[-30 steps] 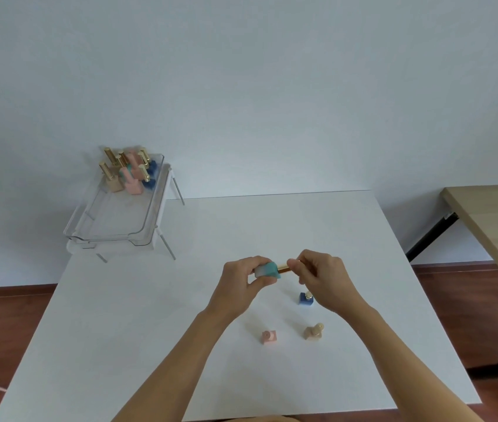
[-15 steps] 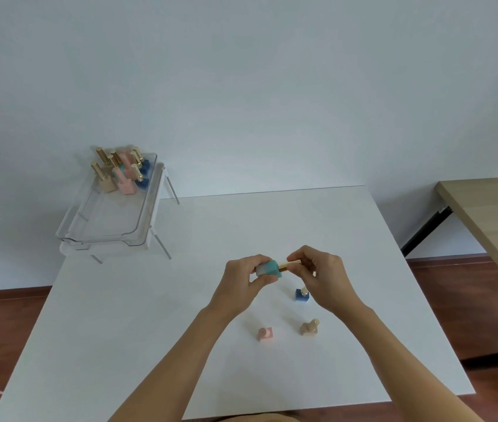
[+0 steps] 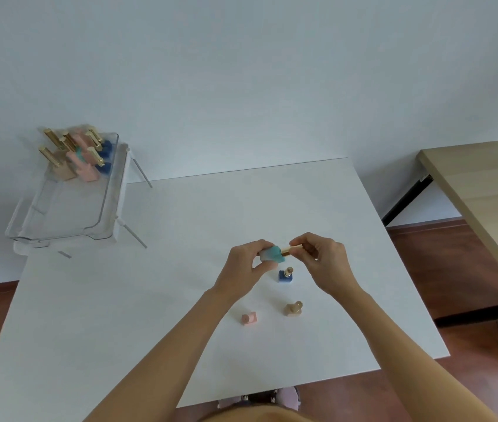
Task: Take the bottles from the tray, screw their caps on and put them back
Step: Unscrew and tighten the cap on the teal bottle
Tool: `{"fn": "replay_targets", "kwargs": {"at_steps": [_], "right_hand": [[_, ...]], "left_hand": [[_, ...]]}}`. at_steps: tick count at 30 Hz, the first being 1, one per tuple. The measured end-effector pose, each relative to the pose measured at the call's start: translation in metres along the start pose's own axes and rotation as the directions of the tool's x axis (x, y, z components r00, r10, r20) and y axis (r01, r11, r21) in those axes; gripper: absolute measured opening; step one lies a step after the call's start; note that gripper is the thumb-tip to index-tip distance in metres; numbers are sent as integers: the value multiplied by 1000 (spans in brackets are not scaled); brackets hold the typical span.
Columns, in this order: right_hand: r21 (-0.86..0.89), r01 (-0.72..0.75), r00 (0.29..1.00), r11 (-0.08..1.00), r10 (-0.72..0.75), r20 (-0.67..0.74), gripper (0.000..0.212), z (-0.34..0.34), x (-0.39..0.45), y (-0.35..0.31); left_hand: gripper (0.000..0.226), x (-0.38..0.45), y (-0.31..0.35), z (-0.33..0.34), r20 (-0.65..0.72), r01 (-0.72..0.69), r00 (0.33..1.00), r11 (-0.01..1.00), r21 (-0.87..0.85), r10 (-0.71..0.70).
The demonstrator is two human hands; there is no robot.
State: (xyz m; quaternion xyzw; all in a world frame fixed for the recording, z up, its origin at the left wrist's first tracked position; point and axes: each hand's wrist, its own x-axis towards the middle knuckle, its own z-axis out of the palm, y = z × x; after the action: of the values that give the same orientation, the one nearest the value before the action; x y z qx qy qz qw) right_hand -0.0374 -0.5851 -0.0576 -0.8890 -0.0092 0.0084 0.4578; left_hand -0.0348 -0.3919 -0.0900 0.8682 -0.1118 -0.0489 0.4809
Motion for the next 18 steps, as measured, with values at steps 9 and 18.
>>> {"fn": "replay_targets", "kwargs": {"at_steps": [9,18], "right_hand": [[-205,-164,984,965,145,-105,11,-19,23,65],[-382,-191,972,904,228,54,15,9,26,92]], "left_hand": [[59,32,-49,50,302,179,920,955,237,-248],[28,46,-59,78,310,138,926,957,255,-216]]}}
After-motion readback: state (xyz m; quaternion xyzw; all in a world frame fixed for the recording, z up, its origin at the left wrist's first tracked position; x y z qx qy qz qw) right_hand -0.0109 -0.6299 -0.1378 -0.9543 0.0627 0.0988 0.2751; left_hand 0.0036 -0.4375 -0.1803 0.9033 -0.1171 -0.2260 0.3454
